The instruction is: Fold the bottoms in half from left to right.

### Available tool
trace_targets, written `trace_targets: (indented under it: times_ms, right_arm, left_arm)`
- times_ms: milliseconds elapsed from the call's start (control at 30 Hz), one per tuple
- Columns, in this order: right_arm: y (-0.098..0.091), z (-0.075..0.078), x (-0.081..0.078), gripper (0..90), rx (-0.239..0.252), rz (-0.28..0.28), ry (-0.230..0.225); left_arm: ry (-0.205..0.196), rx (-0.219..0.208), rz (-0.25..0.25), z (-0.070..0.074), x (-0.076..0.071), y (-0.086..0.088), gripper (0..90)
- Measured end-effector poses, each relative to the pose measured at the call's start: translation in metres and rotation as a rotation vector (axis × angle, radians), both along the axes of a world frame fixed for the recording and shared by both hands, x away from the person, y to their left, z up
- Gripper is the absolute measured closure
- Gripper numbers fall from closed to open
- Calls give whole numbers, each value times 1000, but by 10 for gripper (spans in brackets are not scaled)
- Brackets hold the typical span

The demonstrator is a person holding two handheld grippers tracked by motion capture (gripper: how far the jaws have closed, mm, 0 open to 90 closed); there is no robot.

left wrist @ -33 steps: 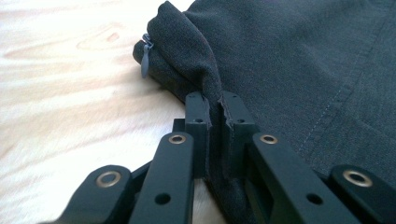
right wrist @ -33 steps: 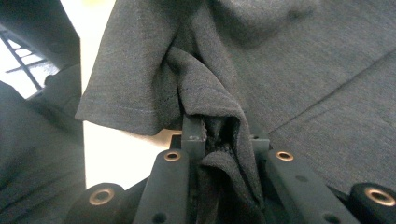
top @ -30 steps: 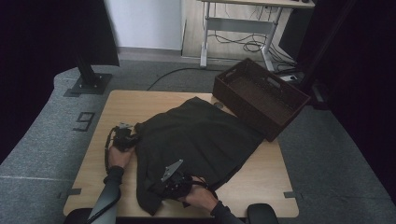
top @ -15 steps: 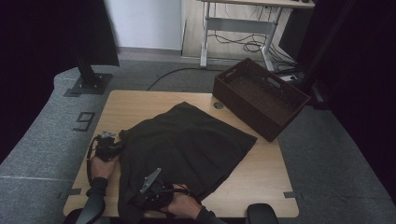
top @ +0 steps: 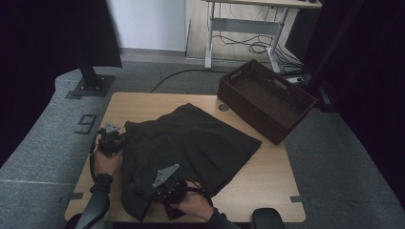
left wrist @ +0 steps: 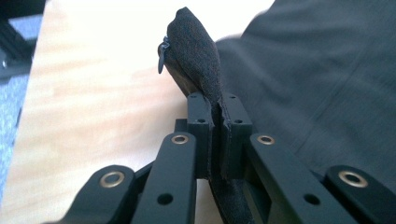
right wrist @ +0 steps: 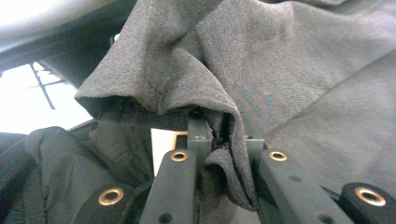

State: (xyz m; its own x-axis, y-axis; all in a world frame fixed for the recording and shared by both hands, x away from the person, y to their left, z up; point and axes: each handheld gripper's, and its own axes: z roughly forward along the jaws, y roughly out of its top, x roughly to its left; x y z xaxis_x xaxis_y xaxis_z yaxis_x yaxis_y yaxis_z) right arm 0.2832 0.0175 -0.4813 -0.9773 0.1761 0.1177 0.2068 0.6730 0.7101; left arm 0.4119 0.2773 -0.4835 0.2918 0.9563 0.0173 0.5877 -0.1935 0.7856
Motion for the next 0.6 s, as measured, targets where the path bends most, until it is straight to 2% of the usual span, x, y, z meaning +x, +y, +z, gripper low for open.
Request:
trace_targets:
  times_ms: [200,333,600]
  right_arm:
    - [-29,22,11,809,47,-67,-44]
    - [-51,35,17,810,80,-116,-66]
    - [-94,58,25,810,134,-206,-100]
  left_arm:
    - [-33,3,-37,27,18,-28,844]
    - [-41,3,-54,38,32,-47,843]
    - [-58,-29,-67,57,59,-82,843]
